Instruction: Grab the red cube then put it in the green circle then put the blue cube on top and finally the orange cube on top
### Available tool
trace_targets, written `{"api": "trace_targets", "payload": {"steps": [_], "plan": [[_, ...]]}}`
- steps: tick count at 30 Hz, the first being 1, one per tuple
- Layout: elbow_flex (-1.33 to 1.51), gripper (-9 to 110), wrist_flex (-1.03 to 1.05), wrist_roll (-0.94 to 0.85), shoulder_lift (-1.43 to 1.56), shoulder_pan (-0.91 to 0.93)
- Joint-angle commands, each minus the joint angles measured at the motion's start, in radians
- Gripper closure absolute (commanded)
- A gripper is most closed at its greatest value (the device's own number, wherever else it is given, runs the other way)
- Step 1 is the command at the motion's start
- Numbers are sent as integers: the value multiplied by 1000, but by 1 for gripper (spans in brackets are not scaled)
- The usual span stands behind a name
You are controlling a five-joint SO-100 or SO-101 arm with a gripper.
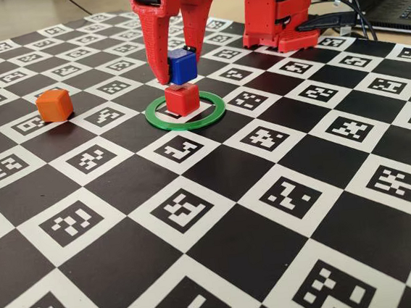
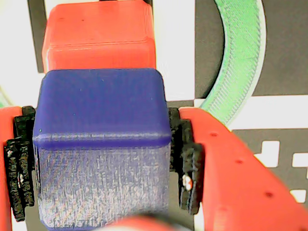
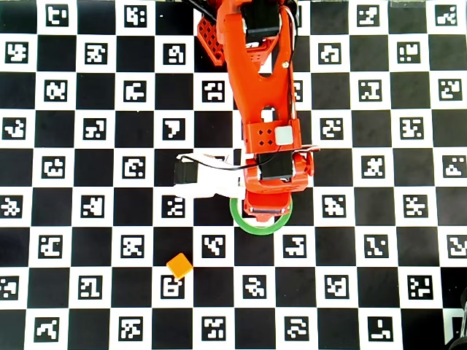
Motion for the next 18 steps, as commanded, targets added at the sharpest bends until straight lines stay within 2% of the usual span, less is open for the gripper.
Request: {"api": "trace_targets", "payload": {"steps": [1, 18], "plan": [[-3, 91, -21, 2, 54, 8], [28, 91, -54, 11, 43, 0]]}}
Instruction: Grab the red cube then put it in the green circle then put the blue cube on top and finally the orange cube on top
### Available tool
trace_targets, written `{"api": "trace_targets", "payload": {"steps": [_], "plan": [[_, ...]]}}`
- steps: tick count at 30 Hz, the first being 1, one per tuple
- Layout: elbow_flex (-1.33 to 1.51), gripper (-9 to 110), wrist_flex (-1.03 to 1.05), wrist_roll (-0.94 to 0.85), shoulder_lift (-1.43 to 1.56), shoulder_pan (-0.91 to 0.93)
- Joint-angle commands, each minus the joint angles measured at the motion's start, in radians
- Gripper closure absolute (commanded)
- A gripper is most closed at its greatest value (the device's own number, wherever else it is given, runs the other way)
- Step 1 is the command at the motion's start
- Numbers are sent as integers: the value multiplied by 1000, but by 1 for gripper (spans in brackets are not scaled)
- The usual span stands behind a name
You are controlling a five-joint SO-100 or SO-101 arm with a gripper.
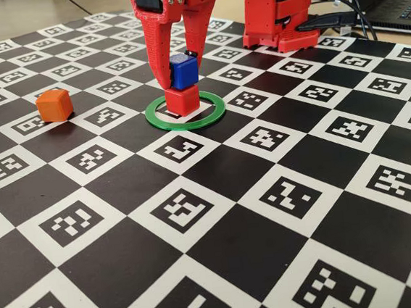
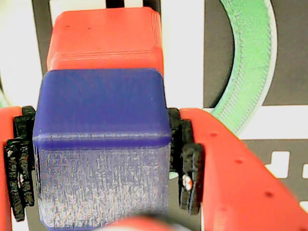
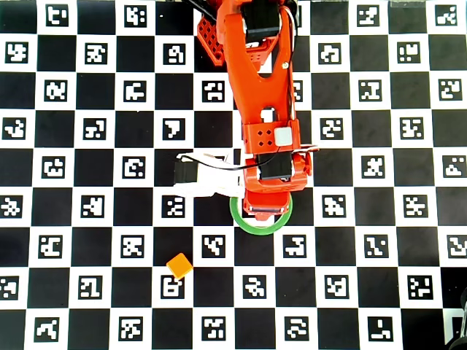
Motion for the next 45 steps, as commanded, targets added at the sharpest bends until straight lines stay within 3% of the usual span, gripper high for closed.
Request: {"api": "trace_targets", "payload": {"steps": [1, 24, 31, 45], "plan": [[-9, 91, -2, 11, 43, 0], [17, 86, -20, 28, 43, 0], [18, 69, -21, 32, 43, -5], [51, 49, -20, 32, 81, -8]]}}
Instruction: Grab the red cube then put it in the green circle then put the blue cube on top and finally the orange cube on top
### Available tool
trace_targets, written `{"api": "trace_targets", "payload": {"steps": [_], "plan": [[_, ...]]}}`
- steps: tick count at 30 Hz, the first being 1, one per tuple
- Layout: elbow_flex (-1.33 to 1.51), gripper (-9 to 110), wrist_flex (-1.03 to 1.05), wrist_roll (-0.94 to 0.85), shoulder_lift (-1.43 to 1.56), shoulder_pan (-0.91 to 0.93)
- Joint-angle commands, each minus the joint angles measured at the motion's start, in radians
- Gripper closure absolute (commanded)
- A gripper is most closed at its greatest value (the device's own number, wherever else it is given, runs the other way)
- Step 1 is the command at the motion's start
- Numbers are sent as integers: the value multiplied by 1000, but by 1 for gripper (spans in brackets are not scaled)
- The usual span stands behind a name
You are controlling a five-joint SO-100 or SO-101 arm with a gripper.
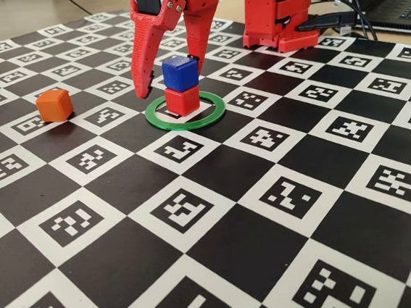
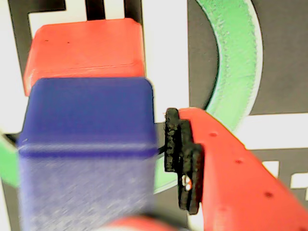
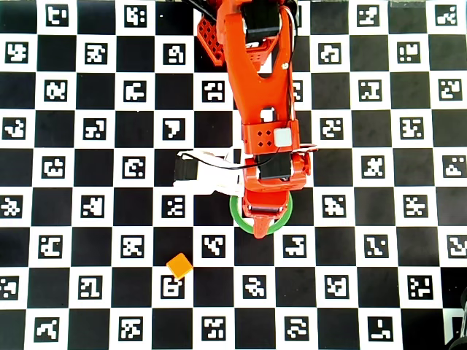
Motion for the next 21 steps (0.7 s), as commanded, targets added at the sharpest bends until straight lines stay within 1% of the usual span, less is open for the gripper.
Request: {"api": "trace_targets", "payload": {"steps": [1, 11, 21], "plan": [[2, 48, 0, 12, 89, -8], [-26, 46, 49, 0, 126, 3], [-199, 46, 224, -34, 141, 25]]}}
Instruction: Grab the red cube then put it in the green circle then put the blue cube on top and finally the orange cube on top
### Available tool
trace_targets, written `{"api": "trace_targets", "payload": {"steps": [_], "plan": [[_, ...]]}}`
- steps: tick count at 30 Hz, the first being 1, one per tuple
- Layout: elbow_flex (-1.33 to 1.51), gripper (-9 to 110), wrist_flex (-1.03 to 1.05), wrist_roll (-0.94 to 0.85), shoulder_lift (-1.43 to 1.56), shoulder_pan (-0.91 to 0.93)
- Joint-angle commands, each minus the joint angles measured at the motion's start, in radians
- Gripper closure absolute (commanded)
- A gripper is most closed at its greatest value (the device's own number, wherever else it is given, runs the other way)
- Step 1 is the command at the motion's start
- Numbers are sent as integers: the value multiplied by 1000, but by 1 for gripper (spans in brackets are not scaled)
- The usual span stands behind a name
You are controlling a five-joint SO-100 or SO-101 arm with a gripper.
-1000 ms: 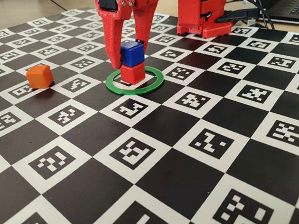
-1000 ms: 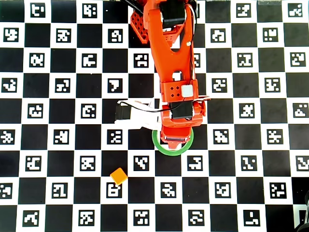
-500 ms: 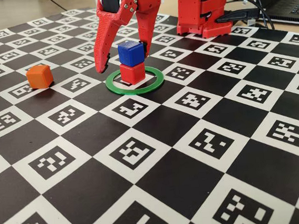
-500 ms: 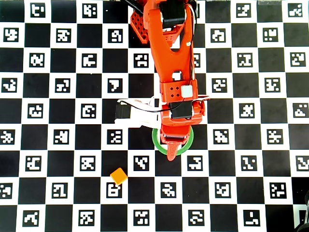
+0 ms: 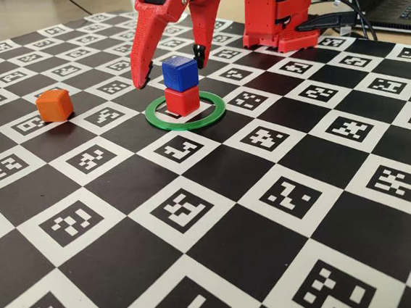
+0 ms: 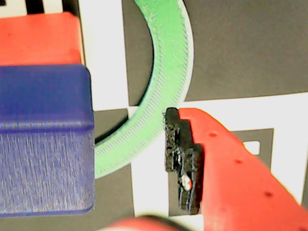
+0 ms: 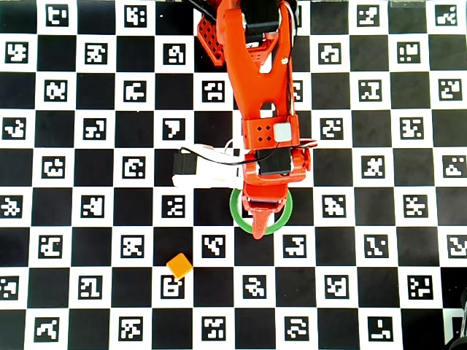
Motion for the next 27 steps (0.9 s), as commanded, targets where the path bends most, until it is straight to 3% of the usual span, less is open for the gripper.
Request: {"api": "trace_targets", "payload": {"steps": [1, 11, 19, 27], "plan": [[-149, 46, 71, -12, 100, 15], [-456, 47, 229, -6, 52, 106], [-784, 47, 337, 212, -143, 207], [-960, 47, 370, 314, -301, 232]]}}
